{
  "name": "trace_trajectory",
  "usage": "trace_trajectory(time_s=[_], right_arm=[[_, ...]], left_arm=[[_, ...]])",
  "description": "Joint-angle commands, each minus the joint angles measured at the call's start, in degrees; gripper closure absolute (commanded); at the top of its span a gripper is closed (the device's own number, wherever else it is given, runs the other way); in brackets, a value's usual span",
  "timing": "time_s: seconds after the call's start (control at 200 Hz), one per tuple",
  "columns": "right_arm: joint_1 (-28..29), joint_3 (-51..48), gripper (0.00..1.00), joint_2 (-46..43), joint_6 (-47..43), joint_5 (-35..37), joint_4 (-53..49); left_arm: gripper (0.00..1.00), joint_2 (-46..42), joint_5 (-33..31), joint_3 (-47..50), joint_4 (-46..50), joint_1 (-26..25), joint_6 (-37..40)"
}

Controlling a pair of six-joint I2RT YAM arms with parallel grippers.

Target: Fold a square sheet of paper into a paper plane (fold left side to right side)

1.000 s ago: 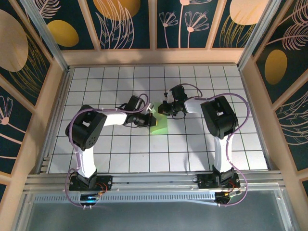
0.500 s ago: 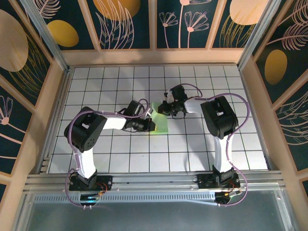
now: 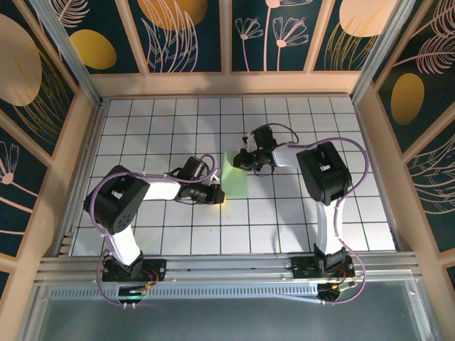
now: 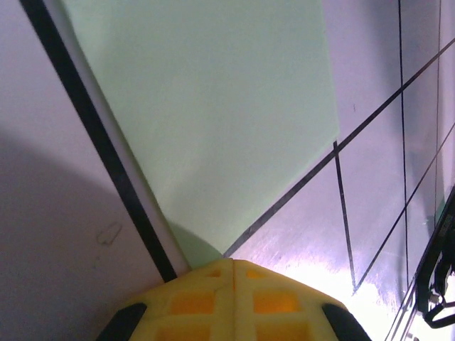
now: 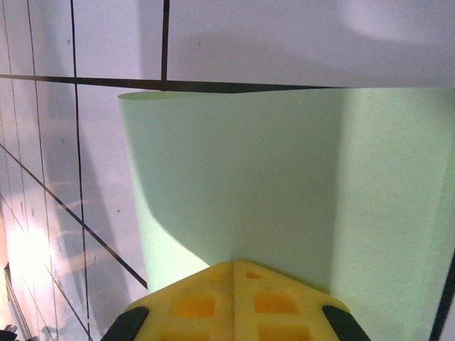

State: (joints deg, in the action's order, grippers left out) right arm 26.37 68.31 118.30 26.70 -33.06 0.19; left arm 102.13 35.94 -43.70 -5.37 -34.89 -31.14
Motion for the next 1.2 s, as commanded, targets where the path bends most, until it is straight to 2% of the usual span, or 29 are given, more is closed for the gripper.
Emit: trace_trajectory(time_s=[0.0,0.3,0.601,0.921,1.196], right_arm=[[-0.4,-1.9,1.00,1.5,-2.4,5.6,-4.8],[-0.3,-2.4,1.00,0.8,-2.4,5.7,-4.8],[-0.1,-2.3,1.00,0.4,-2.3,5.7,-4.8],[0.1,-1.4,1.00,-1.6,-1.8,4.0,-4.3],[0.1,-0.1,1.00,-6.9,-1.2,1.9,-4.8]], left_arm=[[0.96,-1.8,0.9,-0.5,5.8,-0.2,-0.1],[0.97,-0.5,5.3,-8.3,3.0,5.8,-0.6],[0.99,9.5,2.8,-17.9,5.2,6.0,3.3],[0.99,12.6,0.6,-16.4,5.1,5.9,3.8],[1.00,12.9,-4.1,-14.9,8.1,5.1,5.2]])
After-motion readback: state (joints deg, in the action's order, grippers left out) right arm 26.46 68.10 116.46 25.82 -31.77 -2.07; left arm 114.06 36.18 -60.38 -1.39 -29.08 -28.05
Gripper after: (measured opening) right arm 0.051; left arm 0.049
